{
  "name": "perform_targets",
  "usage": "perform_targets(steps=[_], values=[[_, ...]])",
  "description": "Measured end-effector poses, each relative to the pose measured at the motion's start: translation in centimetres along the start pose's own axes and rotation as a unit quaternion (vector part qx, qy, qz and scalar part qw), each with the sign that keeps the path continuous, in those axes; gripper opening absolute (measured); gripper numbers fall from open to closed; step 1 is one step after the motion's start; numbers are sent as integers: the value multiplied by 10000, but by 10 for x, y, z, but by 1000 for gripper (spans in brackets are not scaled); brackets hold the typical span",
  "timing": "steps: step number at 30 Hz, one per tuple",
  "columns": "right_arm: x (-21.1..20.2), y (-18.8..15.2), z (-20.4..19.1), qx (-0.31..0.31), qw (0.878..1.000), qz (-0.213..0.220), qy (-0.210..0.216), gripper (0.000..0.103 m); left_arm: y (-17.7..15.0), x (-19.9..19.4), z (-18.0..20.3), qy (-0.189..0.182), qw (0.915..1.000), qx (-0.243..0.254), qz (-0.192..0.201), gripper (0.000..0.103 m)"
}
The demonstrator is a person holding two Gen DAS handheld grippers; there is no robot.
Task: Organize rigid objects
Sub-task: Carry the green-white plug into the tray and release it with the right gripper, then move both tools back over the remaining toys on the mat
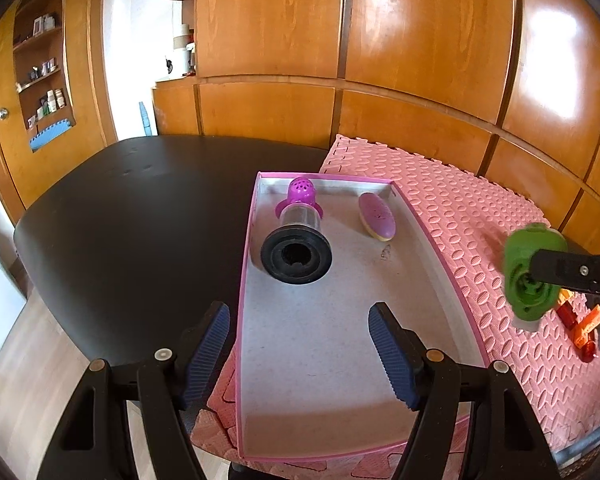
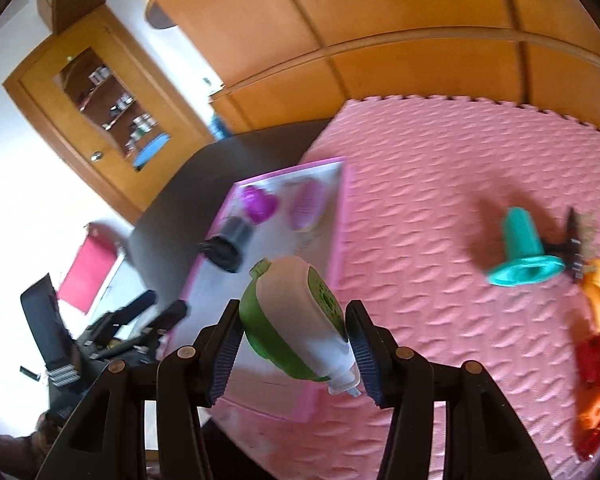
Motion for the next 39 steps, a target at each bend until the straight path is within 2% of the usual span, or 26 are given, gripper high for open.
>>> perform_targets(steps=[8, 13, 16, 20, 24, 31, 36, 39], values=[[47, 26, -24, 200, 9991, -368, 108, 53, -2, 0, -21, 2, 9996, -285, -14, 73], [78, 41, -16, 319, 9975, -567, -276, 53, -2, 2, -32, 14, 9991, -431, -39, 73], [94, 47, -3, 452, 9942, -708, -678, 53, -2, 2, -35, 19, 9989, -461, -31, 73], [111, 52, 13, 658, 9906, -781, -905, 51, -3, 3, -39, 26, 9988, -490, -48, 73], [113, 53, 13, 576, 9897, -714, -1099, 51, -3, 4, -41, 34, 9987, -513, -67, 73], [107, 53, 9, 559, 9903, -565, -1143, 53, -2, 2, -40, -6, 9989, -475, -47, 73], [91, 51, 4, 484, 9914, -332, -1172, 61, -2, 0, -35, -44, 9991, -426, -22, 73], [82, 49, 2, 448, 9917, -195, -1193, 61, -2, -2, -32, -56, 9993, -376, -19, 73]])
Point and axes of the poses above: each gripper's, at about its wrist camera, not at the fingertips, and x roughly the way its jaws point, z to its right, y to its top, the point moved 6 cm from there along x, roughly the way its jaws point, and after that the axes turned 8 degrees about -z, right-handed, at the moved point
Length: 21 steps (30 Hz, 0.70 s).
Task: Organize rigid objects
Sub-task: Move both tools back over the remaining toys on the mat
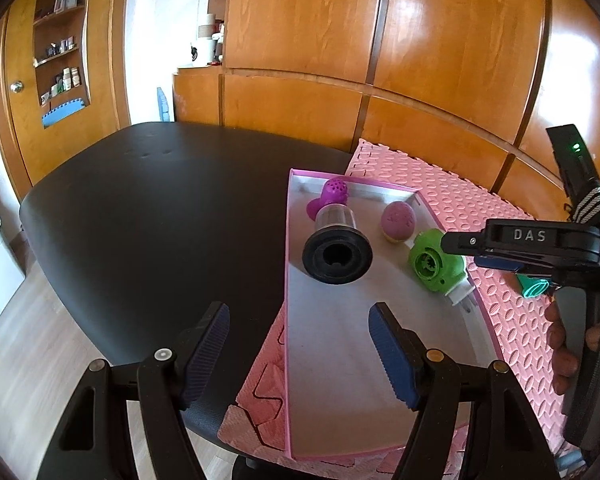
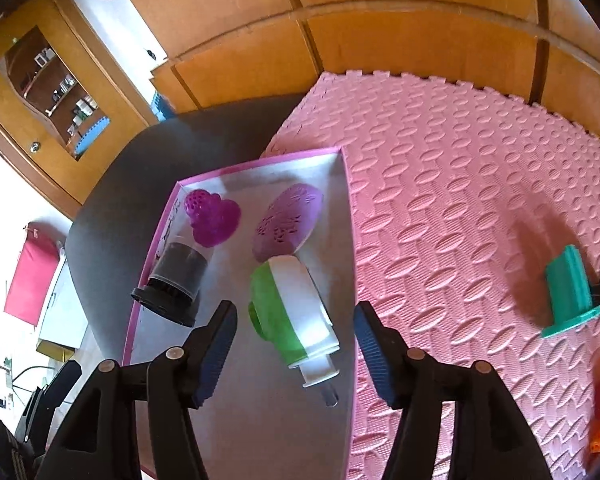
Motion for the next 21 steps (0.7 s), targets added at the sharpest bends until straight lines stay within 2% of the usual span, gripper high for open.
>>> perform_targets(steps=[10, 21], values=[[-31, -16, 10, -47, 9990, 429, -96, 62, 0, -7, 11, -20, 9999, 147, 74, 73], [-66, -38, 48, 75, 9959, 803, -398, 62, -4, -10, 31, -80, 9991, 411, 63, 73]])
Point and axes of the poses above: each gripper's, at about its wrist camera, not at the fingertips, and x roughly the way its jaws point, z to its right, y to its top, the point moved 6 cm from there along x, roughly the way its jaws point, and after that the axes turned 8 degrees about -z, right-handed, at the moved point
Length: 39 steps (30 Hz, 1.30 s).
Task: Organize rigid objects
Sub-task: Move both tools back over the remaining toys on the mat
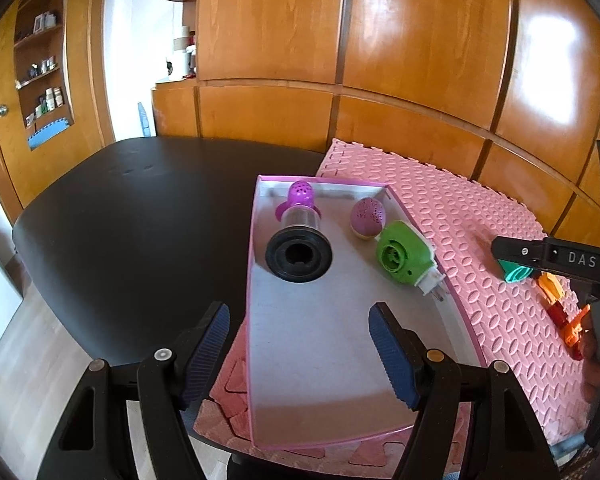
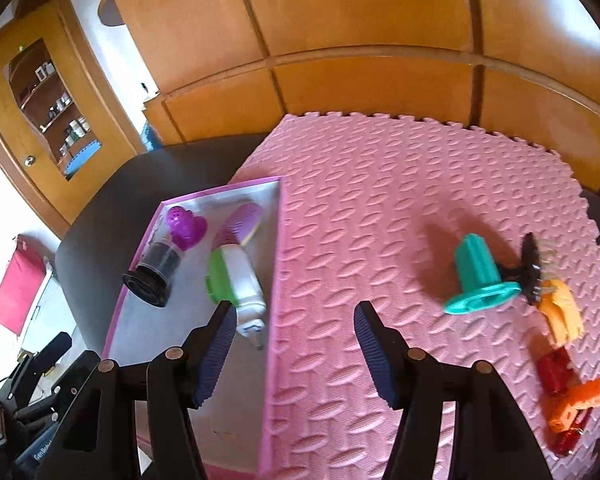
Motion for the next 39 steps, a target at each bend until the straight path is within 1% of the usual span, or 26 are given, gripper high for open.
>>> perform_targets(steps=[5, 10, 14, 20, 23, 24, 25, 29, 31, 32, 33, 34, 35, 37, 39], values=[[-12, -5, 18, 9, 9998, 113, -152, 62, -1, -3, 10, -32, 9999, 132, 16, 73], [-32, -7, 45, 115, 9988, 300, -376, 62, -1, -5, 21, -70, 9996, 272, 15, 73], [-52, -6, 76, 265, 9964, 500, -637, 62, 0, -6, 33, -124, 9989, 451, 6, 73], [-79, -10, 137, 747, 9896, 730, -991, 62, 3, -5, 56, -239, 9967, 774, -6, 73], [-94, -15, 177, 1146, 9818, 915, -1210, 62, 4, -3, 70, -312, 9951, 938, -34, 73], [-99, -17, 190, 1234, 9779, 958, -1389, 62, 5, -2, 75, -348, 9943, 1009, -68, 73], [-102, -20, 205, 1410, 9737, 1025, -1471, 62, 5, -1, 79, -370, 9936, 1066, -91, 73], [-109, -37, 257, 2091, 9552, 1230, -1696, 62, 9, 3, 106, -492, 9889, 1396, -104, 73], [-104, -51, 280, 2517, 9453, 1277, -1636, 62, 10, 7, 124, -664, 9851, 1574, -193, 73], [-101, -57, 290, 2721, 9408, 1211, -1618, 62, 10, 10, 130, -717, 9837, 1632, -227, 73], [-98, -61, 299, 2943, 9365, 1105, -1552, 62, 10, 14, 139, -787, 9818, 1704, -297, 73], [-99, -62, 304, 3100, 9334, 1168, -1379, 62, 8, 17, 147, -838, 9801, 1768, -347, 73], [-101, -62, 307, 3156, 9314, 1241, -1321, 62, 6, 21, 156, -900, 9778, 1848, -408, 73], [-102, -63, 311, 3158, 9306, 1227, -1384, 62, 3, 28, 171, -993, 9743, 1950, -537, 73], [-99, -64, 309, 3208, 9312, 1201, -1244, 62, 1, 37, 182, -1058, 9723, 1967, -687, 74]])
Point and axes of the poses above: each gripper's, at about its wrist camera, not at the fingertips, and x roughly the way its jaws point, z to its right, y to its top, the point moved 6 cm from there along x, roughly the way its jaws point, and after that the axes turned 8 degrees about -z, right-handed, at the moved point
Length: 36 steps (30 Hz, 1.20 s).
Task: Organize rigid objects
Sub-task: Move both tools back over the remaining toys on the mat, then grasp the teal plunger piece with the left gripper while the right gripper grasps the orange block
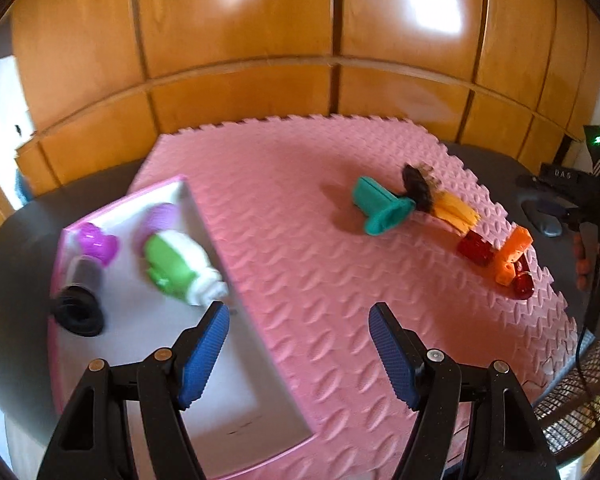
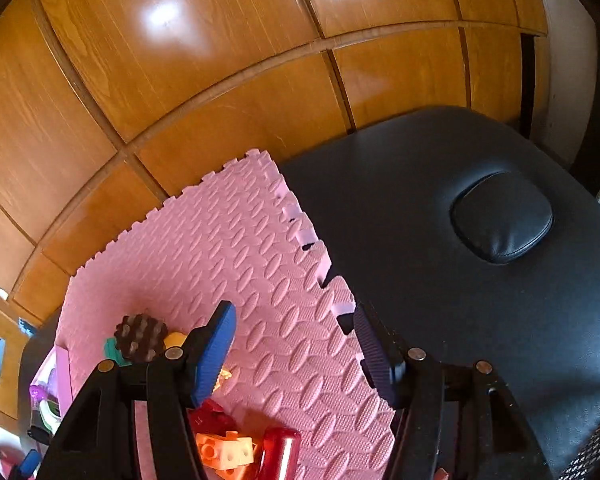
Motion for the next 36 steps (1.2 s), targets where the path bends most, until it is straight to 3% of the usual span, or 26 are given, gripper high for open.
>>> perform_targets(steps=[5, 12, 25, 30, 34, 36], values=[[0, -3, -5, -107, 9999, -41, 24, 62, 10, 17, 16, -309, 9991, -100, -261, 75], [3, -4, -6, -105, 9999, -105, 86, 62, 29, 31, 31, -359, 9989, -69, -278, 75], [11, -7, -7, -98, 9992, -336, 193, 62, 78, 66, 41, -796, 9938, -656, -423, 73], [11, -8, -9, -107, 9989, -381, 250, 62, 99, 83, 40, -886, 9911, -882, -460, 69], [13, -8, -9, -88, 9986, -432, 307, 62, 115, 102, 46, -881, 9906, -881, -565, 54], [14, -8, -9, -122, 9984, -460, 301, 62, 121, 114, 47, -872, 9897, -924, -664, 51]])
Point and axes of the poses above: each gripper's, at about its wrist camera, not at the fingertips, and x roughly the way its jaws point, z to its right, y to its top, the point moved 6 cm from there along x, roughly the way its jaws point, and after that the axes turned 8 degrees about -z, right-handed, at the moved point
